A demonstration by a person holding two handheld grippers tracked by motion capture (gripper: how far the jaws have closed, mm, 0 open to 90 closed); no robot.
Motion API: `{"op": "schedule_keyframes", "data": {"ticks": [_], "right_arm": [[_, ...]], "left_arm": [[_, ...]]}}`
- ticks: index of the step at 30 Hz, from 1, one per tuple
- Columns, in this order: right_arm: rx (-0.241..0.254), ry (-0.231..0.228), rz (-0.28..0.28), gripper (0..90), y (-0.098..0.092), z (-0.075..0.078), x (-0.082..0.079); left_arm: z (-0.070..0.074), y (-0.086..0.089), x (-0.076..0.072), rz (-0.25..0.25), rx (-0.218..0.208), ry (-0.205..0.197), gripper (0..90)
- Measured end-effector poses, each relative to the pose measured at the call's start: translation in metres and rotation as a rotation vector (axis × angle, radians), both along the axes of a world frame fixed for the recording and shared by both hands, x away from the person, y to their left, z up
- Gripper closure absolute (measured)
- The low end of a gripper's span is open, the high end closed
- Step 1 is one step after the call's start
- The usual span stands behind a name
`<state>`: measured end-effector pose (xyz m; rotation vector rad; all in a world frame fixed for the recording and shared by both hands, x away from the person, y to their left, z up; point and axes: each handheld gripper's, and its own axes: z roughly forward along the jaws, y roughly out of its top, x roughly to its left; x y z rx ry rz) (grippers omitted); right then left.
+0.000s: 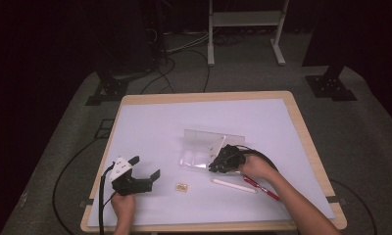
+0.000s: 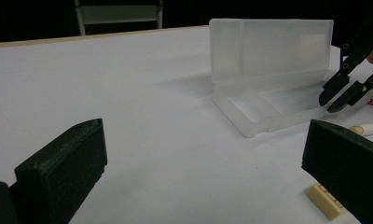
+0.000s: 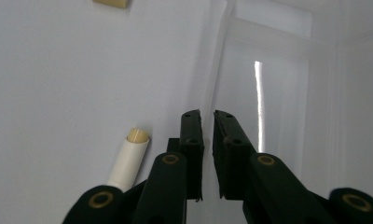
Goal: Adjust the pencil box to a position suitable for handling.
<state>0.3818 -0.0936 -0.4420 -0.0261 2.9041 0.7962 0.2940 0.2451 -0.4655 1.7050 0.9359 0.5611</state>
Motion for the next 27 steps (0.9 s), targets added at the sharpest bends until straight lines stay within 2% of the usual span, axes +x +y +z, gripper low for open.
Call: {"op": "schedule_keyframes", "data": {"ticks": [9,13,27], "right_arm": [[0.035,0.011,-0.036,69.6,-0.008,0.010,-0.001],[0.070,0.023,-0.058,67.3,-0.017,0.016,-0.004],[0.144,0.051,-0.159,53.8,-0.048,0.027,-0.010]], "left_arm": [[0.000,0.000,-0.001,0.003,0.001,-0.001,0.0],[0.000,0.000,0.000,0.003,0.001,-0.001,0.0],[0.000,0.001,-0.001,0.004,-0.014,-0.004,0.0]]}}
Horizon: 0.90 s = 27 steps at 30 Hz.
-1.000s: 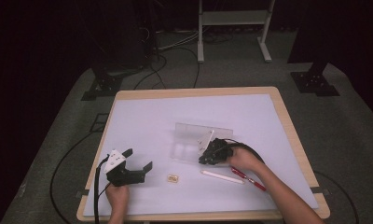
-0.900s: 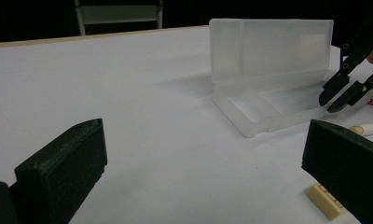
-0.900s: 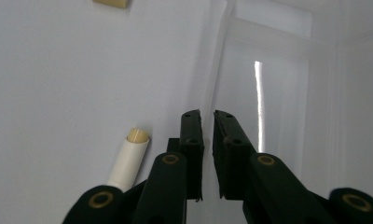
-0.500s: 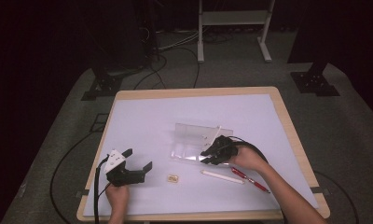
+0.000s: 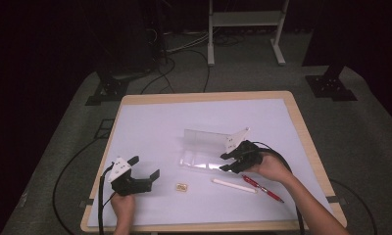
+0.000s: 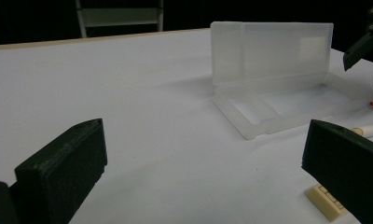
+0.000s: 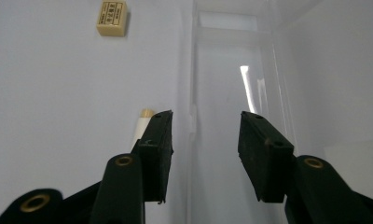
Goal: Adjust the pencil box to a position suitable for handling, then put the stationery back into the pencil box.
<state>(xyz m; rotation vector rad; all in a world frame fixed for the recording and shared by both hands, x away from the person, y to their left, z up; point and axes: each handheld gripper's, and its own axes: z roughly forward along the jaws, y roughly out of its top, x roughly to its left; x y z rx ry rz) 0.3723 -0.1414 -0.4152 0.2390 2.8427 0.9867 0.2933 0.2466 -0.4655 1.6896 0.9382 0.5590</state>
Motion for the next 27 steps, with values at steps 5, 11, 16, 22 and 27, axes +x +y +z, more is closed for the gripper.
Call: {"op": "schedule_keyframes", "data": {"ticks": [5,11,16,22,27], "right_arm": [[0.017,0.007,-0.029,51.4,-0.013,0.003,-0.004],[0.025,0.015,-0.063,47.3,-0.026,0.004,-0.007],[0.040,0.010,-0.084,45.7,-0.037,0.008,-0.013],[0.057,0.011,-0.112,45.0,-0.052,0.008,-0.021],[0.061,0.019,-0.148,45.2,-0.066,0.004,-0.029]], "left_arm": [[0.000,0.000,0.000,-0.006,0.000,-0.003,0.0],[0.000,0.000,0.000,-0.004,0.001,-0.002,0.0],[0.000,0.000,0.000,-0.004,0.007,-0.003,0.0],[0.000,0.000,0.000,-0.002,0.006,0.002,0.0],[0.000,-0.001,-0.001,-0.005,0.011,-0.003,0.0]]}}
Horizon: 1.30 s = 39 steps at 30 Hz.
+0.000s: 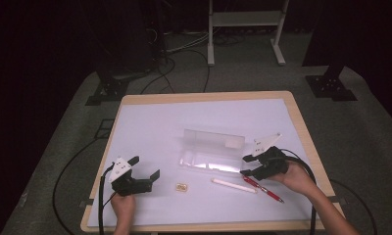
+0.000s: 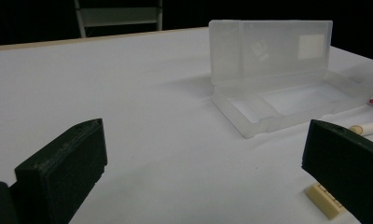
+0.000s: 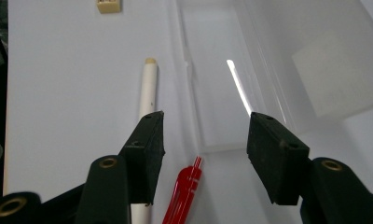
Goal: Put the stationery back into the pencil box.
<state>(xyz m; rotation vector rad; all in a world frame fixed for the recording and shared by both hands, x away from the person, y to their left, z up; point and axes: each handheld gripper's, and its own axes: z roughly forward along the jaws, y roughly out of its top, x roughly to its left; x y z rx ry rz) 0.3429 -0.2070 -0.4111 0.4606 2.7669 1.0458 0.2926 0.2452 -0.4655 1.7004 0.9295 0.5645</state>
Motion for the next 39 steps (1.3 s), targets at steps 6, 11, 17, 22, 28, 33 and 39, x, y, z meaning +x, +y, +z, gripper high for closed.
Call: {"op": "schedule_keyframes", "data": {"ticks": [6,11,17,22,28,33,39], "right_arm": [[0.010,0.007,-0.033,45.3,-0.014,-0.005,-0.006],[0.020,0.008,-0.062,46.0,-0.023,-0.007,-0.012],[0.020,0.025,-0.091,46.7,-0.033,-0.013,-0.018],[0.034,0.041,-0.108,47.7,-0.041,-0.018,-0.023],[0.027,0.053,-0.110,50.1,-0.044,-0.023,-0.031],[0.023,0.063,-0.109,54.8,-0.046,-0.027,-0.038],[0.027,0.073,-0.115,58.2,-0.050,-0.032,-0.044]], "left_arm": [[0.000,0.000,0.000,0.002,0.002,-0.005,0.0],[0.000,0.000,0.000,0.006,0.009,0.002,0.0],[0.000,-0.001,0.001,0.007,0.011,0.004,0.0],[0.000,-0.001,0.001,0.010,0.010,0.002,0.0],[0.000,-0.001,0.001,0.009,0.010,0.005,0.0],[0.000,-0.001,0.001,0.009,0.011,0.005,0.0],[0.000,-0.001,0.001,0.010,0.012,0.005,0.0]]}}
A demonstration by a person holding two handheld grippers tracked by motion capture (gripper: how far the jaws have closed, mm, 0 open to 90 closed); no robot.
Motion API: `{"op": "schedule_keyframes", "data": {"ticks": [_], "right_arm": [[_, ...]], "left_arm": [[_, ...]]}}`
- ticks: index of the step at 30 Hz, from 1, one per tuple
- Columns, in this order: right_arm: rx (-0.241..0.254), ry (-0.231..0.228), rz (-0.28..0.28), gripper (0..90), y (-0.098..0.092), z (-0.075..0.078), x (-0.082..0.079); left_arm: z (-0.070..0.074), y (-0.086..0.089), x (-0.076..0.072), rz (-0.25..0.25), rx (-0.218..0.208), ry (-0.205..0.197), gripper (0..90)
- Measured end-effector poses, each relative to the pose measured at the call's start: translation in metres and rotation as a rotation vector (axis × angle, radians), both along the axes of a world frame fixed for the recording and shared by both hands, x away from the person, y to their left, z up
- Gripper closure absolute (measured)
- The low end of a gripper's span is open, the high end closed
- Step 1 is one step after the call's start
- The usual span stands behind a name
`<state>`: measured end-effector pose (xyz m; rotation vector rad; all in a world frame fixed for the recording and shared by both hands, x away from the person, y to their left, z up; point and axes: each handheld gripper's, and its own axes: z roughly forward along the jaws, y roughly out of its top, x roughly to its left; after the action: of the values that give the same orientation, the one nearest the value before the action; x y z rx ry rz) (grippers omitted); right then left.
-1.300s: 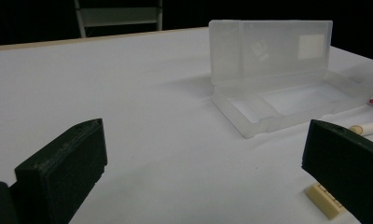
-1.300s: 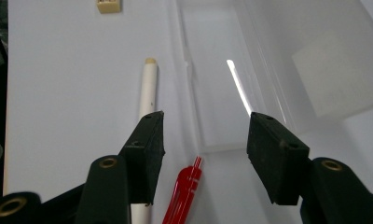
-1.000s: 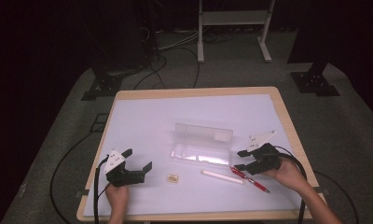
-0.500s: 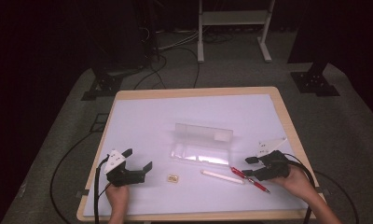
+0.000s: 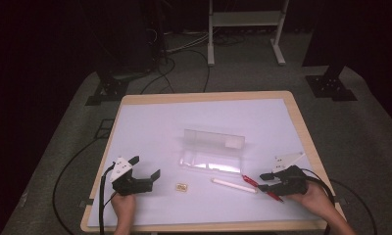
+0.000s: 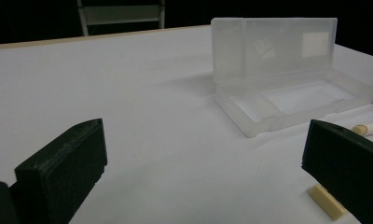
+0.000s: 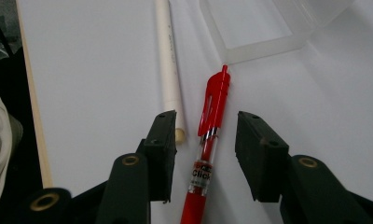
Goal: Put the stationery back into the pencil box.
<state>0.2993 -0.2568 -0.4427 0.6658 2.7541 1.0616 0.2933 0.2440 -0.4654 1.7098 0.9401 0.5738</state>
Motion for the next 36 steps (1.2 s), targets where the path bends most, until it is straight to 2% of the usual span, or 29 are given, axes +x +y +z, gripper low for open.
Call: {"op": "schedule_keyframes", "data": {"ticks": [12,21,26,36], "right_arm": [[-0.016,0.013,-0.016,67.2,-0.002,-0.013,-0.006],[-0.031,-0.007,-0.028,71.5,-0.002,-0.019,-0.009],[-0.063,-0.037,-0.041,75.5,-0.001,-0.021,-0.015],[-0.046,-0.020,-0.069,78.5,-0.004,-0.022,-0.017]], "left_arm": [[0.000,0.001,0.000,0.001,-0.001,-0.003,0.0],[0.000,0.001,0.000,0.000,-0.001,-0.003,0.0],[0.000,0.001,-0.001,0.000,-0.003,-0.004,0.0],[0.000,0.001,-0.001,0.000,0.000,-0.004,0.0]]}}
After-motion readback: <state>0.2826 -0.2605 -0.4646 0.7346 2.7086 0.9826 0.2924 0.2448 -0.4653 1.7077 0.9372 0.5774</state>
